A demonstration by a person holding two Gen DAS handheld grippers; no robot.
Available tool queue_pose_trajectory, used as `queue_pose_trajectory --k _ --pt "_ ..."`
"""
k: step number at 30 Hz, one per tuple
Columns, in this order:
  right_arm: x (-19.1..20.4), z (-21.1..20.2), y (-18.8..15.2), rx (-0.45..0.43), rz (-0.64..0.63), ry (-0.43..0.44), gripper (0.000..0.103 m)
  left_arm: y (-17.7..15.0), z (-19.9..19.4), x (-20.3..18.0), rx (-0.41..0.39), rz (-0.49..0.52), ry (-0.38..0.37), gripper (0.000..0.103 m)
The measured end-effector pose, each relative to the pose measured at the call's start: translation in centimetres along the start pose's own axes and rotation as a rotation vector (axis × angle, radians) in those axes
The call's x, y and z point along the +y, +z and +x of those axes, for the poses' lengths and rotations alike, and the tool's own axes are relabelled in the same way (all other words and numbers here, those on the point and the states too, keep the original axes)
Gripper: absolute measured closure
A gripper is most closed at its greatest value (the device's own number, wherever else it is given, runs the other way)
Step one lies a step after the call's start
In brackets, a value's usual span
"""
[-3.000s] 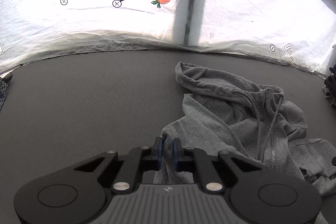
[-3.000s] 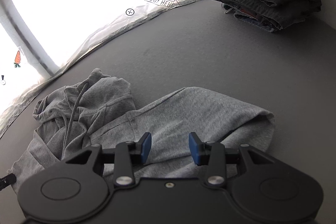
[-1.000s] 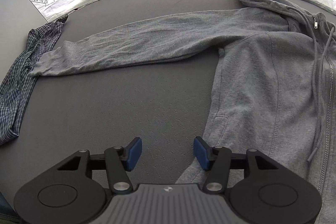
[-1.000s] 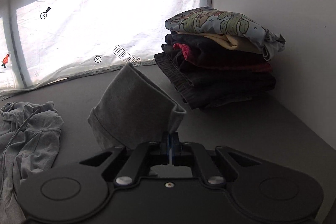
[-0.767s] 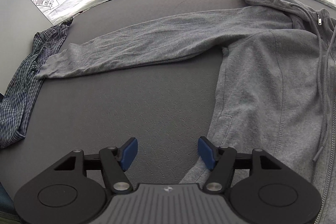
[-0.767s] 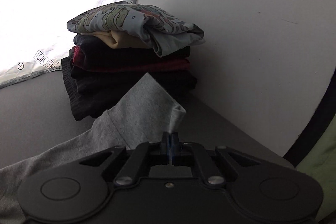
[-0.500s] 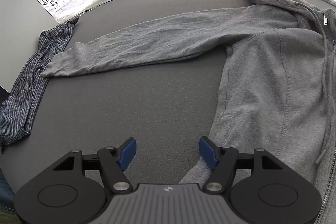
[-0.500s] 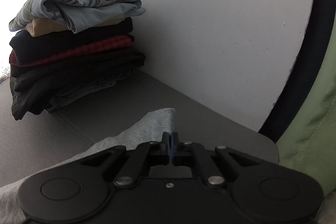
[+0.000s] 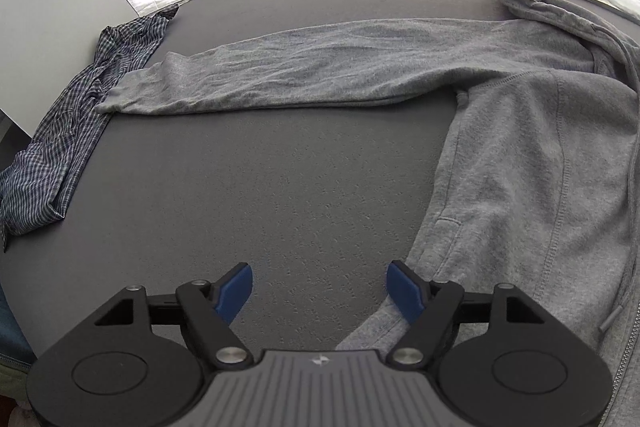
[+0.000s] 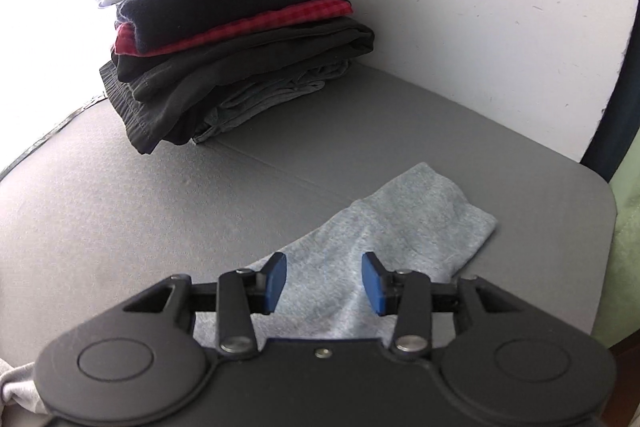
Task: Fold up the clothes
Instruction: 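Grasp the sleeve cuff again with the right tool, lift and release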
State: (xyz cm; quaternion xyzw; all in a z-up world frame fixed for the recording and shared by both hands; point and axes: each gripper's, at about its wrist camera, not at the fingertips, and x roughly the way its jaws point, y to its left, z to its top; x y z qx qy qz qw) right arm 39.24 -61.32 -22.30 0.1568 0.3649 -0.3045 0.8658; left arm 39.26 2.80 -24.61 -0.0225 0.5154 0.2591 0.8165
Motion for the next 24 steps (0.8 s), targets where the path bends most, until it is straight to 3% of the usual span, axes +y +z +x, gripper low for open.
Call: queue_pose_trajectory --k 7,11,12,13,16,17,18,21,24 --pt "1.9 4.0 2.4 0.090 0.060 -0.039 0.055 0.0 0.6 1.1 0.031 -0.073 -0.024 0.017" --pt "1.6 5.5 3.0 0.123 0.059 -0.085 0.056 0.1 1.0 1.6 0.046 -0.096 -0.023 0.009" --pt "1.3 5.8 2.9 0.128 0.067 -0.087 0.063 0.1 1.1 1.9 0.054 -0.110 -0.026 0.005" --pt "1.0 6.1 2.7 0.132 0.075 -0.088 0.064 0.1 1.4 2.2 0.064 -0.126 -0.031 0.002" --pt "1.0 5.9 2.3 0.110 0.037 -0.094 0.076 0.2 1.9 3.3 0.102 -0.200 -0.063 0.000" --pt "1.0 5.8 2.3 0.108 0.030 -0.085 0.088 0.2 2.0 3.5 0.109 -0.212 -0.071 0.000" --pt "1.1 5.7 2.3 0.108 0.020 -0.076 0.093 0.1 2.0 3.5 0.103 -0.206 -0.075 0.000" --pt "1.3 5.6 2.5 0.107 -0.030 -0.073 0.099 -0.2 2.0 3.3 0.075 -0.179 -0.079 0.000" --pt "0.8 5.5 3.3 0.104 0.025 -0.048 0.103 -0.3 2.0 3.6 0.078 -0.218 -0.086 0.000"
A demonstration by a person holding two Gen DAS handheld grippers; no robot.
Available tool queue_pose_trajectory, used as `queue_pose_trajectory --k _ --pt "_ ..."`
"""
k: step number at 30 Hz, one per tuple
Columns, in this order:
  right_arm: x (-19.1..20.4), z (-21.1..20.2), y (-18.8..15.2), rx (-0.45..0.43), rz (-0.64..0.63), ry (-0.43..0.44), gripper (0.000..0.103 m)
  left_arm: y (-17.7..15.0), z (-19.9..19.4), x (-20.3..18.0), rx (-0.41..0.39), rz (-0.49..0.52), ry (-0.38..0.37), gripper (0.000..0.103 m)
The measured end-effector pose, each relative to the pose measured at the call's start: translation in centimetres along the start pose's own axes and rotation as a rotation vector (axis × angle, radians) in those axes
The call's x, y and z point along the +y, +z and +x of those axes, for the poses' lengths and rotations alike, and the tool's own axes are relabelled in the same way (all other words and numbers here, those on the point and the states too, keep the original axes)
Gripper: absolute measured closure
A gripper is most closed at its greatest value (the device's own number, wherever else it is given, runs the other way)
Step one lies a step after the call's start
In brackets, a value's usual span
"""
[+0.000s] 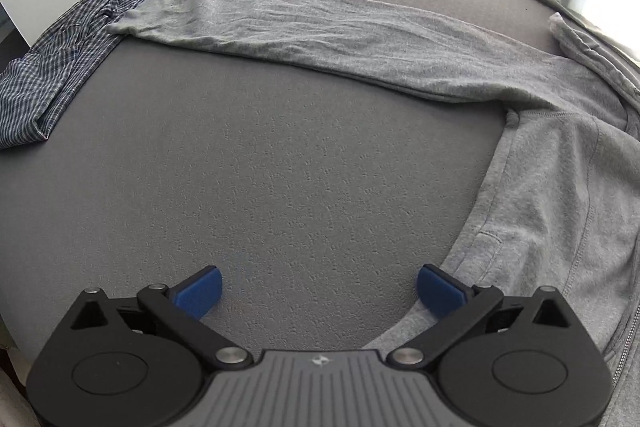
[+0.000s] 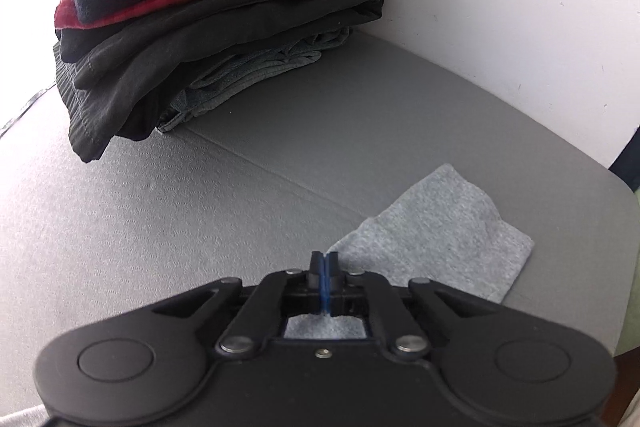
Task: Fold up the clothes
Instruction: 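Grasp the sleeve cuff again with the right tool, lift and release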
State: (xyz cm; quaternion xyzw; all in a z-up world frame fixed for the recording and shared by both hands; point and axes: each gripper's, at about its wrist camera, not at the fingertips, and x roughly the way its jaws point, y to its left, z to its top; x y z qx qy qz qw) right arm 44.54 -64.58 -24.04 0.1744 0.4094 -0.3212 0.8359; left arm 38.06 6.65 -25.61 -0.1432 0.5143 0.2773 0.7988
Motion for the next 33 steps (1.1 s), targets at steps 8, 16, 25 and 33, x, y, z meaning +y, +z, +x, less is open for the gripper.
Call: queue_pose_trajectory --k 8,16,25,33 --pt "-0.2 -6.5 4.5 -0.226 0.135 0.136 0.103 0.2 0.1 0.0 0.000 0.013 -0.002 0.000" --pt "-4.1 -10.1 2.9 -0.305 0.251 0.032 0.103 -0.1 0.1 -0.2 -0.016 0.005 0.006 0.000" --pt "-4.8 -5.3 -2.2 -0.061 0.118 -0.103 0.083 0.2 0.1 -0.2 -0.005 0.021 0.007 0.000" --pt "-4.5 -3.5 0.9 -0.078 0.010 -0.164 0.054 0.1 0.0 -0.1 -0.005 0.014 0.006 0.000"
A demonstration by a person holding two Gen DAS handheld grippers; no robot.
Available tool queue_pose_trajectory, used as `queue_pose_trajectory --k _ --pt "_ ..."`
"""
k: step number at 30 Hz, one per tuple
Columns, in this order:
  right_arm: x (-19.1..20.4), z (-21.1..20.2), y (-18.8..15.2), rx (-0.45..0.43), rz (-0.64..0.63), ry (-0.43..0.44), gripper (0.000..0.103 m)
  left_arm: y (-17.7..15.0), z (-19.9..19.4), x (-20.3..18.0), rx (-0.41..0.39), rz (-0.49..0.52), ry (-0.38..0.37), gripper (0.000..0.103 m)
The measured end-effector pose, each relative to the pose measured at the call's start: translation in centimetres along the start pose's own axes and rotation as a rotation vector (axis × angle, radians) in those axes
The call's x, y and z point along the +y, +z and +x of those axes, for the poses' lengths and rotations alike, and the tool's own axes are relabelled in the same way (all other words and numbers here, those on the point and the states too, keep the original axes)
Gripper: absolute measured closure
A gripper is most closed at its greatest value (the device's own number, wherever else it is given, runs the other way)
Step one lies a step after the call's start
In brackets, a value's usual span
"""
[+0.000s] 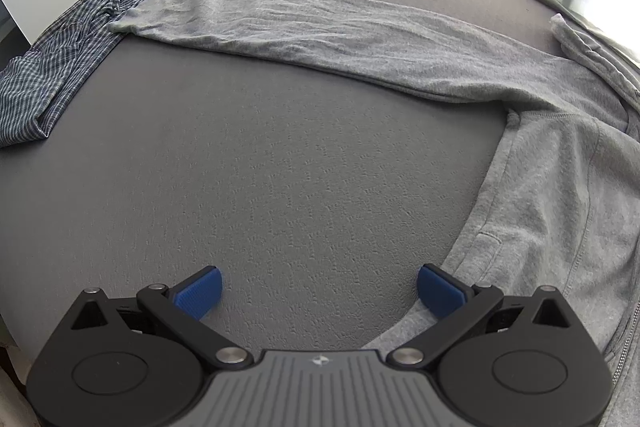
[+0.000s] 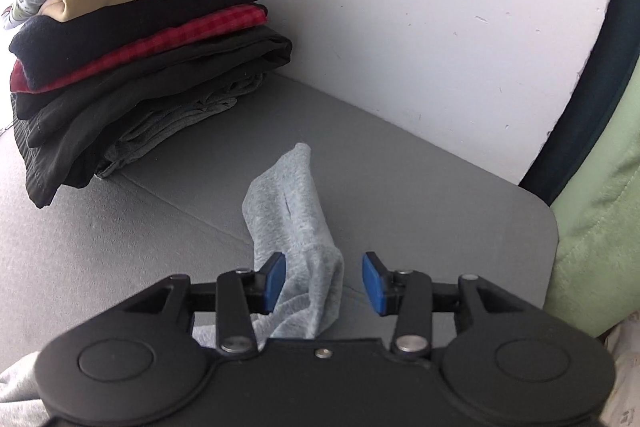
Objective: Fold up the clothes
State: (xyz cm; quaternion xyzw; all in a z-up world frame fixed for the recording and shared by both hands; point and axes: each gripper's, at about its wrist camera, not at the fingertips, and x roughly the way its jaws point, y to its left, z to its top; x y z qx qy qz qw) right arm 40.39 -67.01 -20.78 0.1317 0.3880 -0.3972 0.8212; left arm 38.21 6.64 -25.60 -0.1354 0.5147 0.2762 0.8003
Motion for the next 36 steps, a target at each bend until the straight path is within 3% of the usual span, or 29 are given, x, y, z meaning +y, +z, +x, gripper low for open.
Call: queue_pose_trajectory --k 2,5,7,8,9,12,16,19,22,24,25,28,34,36 --pt "0.1 1.0 0.9 0.008 -0.042 -0.007 0.050 -0.1 0.0 0.0 -0.004 -0.006 0.000 0.000" --pt "0.0 3.2 1.9 0.084 -0.050 0.029 0.053 -0.2 0.0 0.1 -0.008 -0.013 -0.003 0.000" --pt "0.1 3.7 2.3 0.097 -0.038 0.072 0.073 -0.2 0.0 0.1 -0.011 -0.015 -0.003 0.000" --pt "0.2 3.5 2.5 0.086 -0.041 0.089 0.092 -0.3 0.0 0.1 -0.012 -0.016 -0.003 0.000" --pt "0.3 3.1 2.8 0.064 -0.047 0.102 0.093 -0.3 0.0 0.1 -0.013 -0.018 -0.002 0.000" --pt "-0.1 -0.6 4.1 -0.113 -0.006 0.178 0.094 -0.3 0.0 0.0 -0.013 -0.020 0.001 0.000" --pt "-3.5 -6.0 5.1 -0.350 0.222 0.308 0.094 -0.3 0.0 0.2 -0.013 -0.020 -0.001 0.000" --pt "-6.3 -6.5 4.0 -0.354 0.372 0.309 0.094 -0.3 0.0 0.2 -0.016 -0.022 -0.002 0.000" --pt "-6.4 -3.2 1.3 -0.203 0.274 0.137 0.091 -0.3 0.1 0.3 -0.014 -0.024 -0.010 0.000" --pt "-5.8 -0.8 -0.7 -0.081 0.184 0.036 0.073 -0.3 0.1 0.3 -0.012 -0.021 -0.011 0.000" --pt "-5.7 0.1 -2.0 -0.017 0.150 0.001 0.069 -0.3 0.1 0.3 -0.011 -0.017 -0.010 0.000" --pt "-5.3 0.5 -4.2 0.029 0.111 -0.055 0.063 -0.2 0.1 0.1 -0.011 -0.013 -0.006 0.000" --pt "-1.6 -1.6 -3.4 -0.094 -0.007 -0.093 0.051 -0.2 0.0 0.1 -0.009 -0.009 -0.003 0.000" --pt "0.2 -2.4 -2.9 -0.128 -0.036 -0.060 0.046 -0.1 0.0 0.2 -0.002 -0.012 -0.009 0.000"
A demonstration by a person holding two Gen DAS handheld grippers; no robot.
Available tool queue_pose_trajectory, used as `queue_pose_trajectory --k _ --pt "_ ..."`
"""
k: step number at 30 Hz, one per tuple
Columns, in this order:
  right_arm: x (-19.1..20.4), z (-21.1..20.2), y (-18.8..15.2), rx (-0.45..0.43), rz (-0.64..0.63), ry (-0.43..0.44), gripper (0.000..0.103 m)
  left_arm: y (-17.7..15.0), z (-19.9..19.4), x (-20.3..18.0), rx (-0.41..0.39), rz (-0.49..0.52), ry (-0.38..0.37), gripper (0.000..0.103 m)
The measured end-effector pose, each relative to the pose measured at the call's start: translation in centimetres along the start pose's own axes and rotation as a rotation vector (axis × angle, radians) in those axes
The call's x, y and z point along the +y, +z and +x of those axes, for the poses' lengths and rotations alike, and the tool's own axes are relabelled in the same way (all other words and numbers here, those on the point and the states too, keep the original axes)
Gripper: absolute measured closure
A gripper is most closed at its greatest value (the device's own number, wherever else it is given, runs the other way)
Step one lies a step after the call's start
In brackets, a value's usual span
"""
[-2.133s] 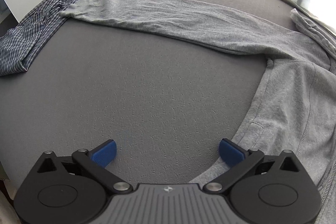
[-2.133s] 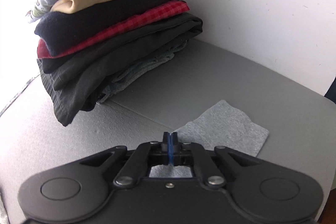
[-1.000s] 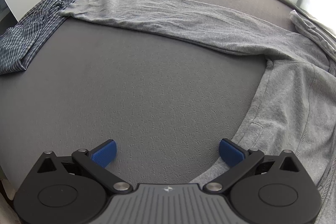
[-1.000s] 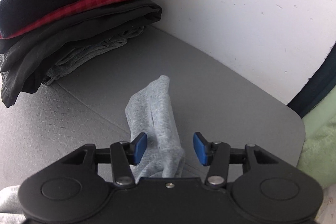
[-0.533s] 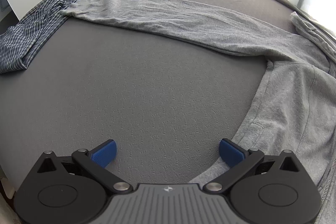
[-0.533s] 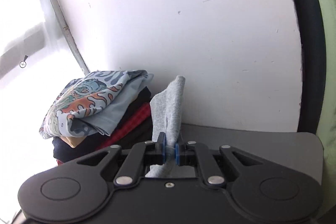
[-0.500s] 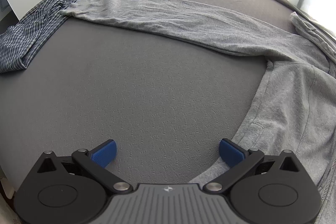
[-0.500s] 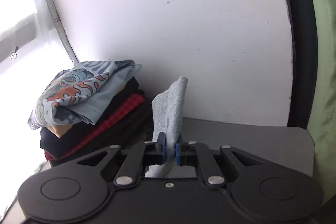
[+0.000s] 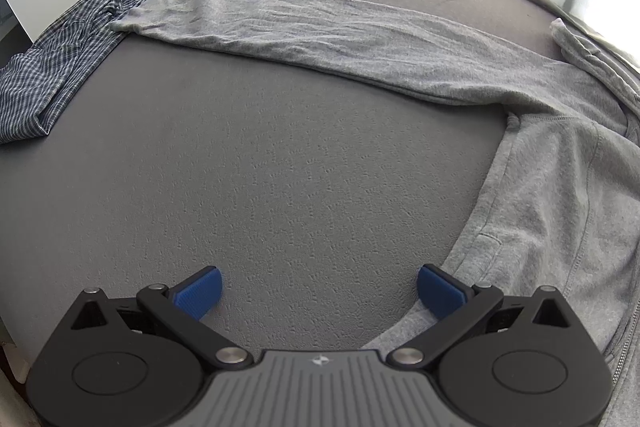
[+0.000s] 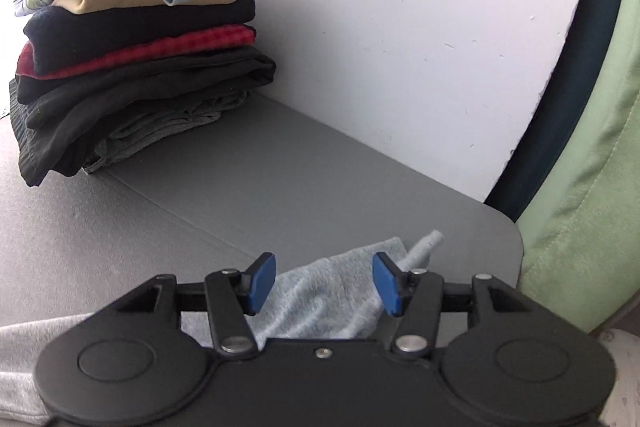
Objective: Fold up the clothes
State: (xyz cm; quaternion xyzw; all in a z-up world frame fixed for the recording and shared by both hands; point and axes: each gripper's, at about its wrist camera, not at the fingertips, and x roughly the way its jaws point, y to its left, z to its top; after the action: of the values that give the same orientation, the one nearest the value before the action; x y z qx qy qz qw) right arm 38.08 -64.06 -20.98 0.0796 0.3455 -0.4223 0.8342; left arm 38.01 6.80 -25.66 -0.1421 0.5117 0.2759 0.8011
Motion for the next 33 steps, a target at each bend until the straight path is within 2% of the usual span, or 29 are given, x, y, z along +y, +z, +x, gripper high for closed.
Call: queue_pose_trajectory --k 6,9,11,14,19,21,26,30,32,33 --pt "6.5 -1.4 0.9 -0.007 -0.094 0.212 0.043 0.3 -0.1 -0.4 0.010 0.020 0.011 0.000" --pt "11.2 -2.5 1.0 0.034 -0.153 0.402 0.043 1.0 -0.5 -1.2 0.013 0.078 0.027 0.002" --pt "14.6 -3.6 0.9 0.057 -0.197 0.521 0.043 1.7 -1.5 -1.8 -0.007 0.104 -0.014 0.002" --pt "19.8 -5.4 0.7 0.073 -0.281 0.661 0.043 4.0 -2.9 -3.4 -0.038 0.117 -0.122 0.002" --pt "27.3 -7.0 1.1 0.122 -0.258 0.828 0.039 10.2 -2.6 -8.2 -0.066 0.165 -0.257 0.001" --pt "30.6 -7.5 1.2 0.143 -0.239 0.874 0.037 12.9 -1.6 -10.7 -0.065 0.188 -0.314 0.001" --pt "39.6 -8.4 1.6 0.132 -0.312 0.909 0.037 19.1 2.1 -17.8 -0.053 0.287 -0.438 0.001" --pt "46.3 -8.0 0.9 0.168 -0.440 0.886 0.037 22.3 6.3 -22.3 -0.026 0.356 -0.435 0.002" --pt "48.2 -7.9 0.2 0.195 -0.530 0.854 0.038 23.4 8.2 -23.9 -0.005 0.372 -0.433 0.010" --pt "48.9 -7.8 -0.2 0.217 -0.580 0.846 0.041 23.6 8.9 -24.3 0.009 0.374 -0.449 0.025"
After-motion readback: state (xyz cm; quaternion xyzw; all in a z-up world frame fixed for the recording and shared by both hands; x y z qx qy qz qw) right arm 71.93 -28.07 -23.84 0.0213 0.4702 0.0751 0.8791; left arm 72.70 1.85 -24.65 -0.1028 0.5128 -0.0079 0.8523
